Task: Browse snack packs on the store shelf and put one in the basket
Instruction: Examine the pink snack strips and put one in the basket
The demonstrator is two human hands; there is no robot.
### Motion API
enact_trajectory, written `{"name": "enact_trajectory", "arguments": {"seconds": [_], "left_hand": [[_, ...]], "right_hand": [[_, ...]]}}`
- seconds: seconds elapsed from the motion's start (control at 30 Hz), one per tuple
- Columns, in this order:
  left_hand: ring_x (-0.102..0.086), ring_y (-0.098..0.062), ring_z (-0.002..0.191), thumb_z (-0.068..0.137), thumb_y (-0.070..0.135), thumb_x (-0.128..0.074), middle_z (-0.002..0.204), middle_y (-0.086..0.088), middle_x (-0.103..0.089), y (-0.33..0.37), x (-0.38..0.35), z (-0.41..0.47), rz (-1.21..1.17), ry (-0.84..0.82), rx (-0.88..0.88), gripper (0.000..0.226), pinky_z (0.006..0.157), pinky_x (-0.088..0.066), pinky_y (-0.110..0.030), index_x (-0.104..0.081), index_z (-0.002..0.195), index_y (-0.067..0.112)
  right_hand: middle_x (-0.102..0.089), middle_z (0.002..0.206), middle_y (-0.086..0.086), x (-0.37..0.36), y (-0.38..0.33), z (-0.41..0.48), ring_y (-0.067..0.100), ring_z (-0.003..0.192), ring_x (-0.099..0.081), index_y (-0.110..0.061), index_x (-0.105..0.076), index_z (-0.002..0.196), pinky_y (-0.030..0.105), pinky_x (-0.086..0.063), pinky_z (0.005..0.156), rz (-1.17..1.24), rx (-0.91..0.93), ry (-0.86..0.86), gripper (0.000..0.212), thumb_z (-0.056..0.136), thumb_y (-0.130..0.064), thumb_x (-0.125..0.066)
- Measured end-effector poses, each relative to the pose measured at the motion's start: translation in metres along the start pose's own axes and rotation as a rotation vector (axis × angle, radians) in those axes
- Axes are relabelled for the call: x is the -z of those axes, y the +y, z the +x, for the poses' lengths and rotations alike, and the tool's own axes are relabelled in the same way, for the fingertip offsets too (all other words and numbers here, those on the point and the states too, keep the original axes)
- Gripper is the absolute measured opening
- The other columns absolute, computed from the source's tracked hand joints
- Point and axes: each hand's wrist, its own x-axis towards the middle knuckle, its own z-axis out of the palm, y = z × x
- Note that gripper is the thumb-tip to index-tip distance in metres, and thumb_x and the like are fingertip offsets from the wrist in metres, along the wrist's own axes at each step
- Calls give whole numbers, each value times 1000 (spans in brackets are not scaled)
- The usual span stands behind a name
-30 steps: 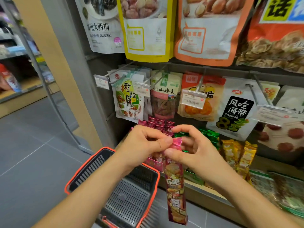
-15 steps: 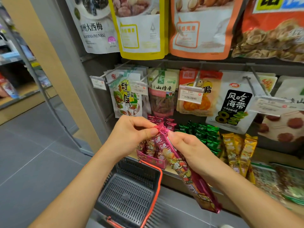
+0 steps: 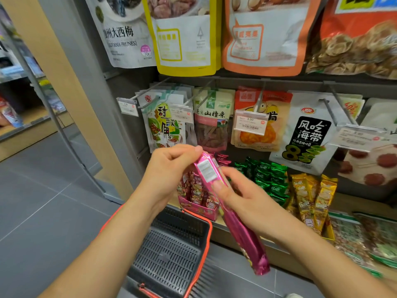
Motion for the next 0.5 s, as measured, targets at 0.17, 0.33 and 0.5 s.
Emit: {"name": "enact_trajectory", "arguments": {"seconds": [0.17, 0.33, 0.5], "left_hand": [[-68, -15, 81, 90, 23, -65, 79, -8, -72, -5, 6, 7, -79, 152, 46, 25, 89, -50, -33, -78, 71, 13], [-69, -12, 80, 80, 41, -69, 86, -6, -74, -7, 0, 4, -66, 104, 66, 29, 73, -51, -23, -77, 88, 15], [-68, -8, 77, 64, 42, -77, 82, 4, -73, -9, -7, 3, -184, 93, 76, 63, 66, -53, -21, -61, 119, 15]], "right_hand": [[-68, 88, -5, -4, 0, -6, 17, 81, -69, -33, -55, 108, 47, -57, 79, 7, -40, -19, 49, 78, -70, -45], [-63, 77, -7, -13, 4, -6, 14, 71, -60, -27, -54, 99, 44, -51, 72, -14, 24, 104, 24, 95, -49, -47], [-61, 79, -3, -18, -2, -8, 19, 74, -59, -20, -57, 104, 45, -49, 72, -21, 74, 139, 37, 96, -50, -36]]}}
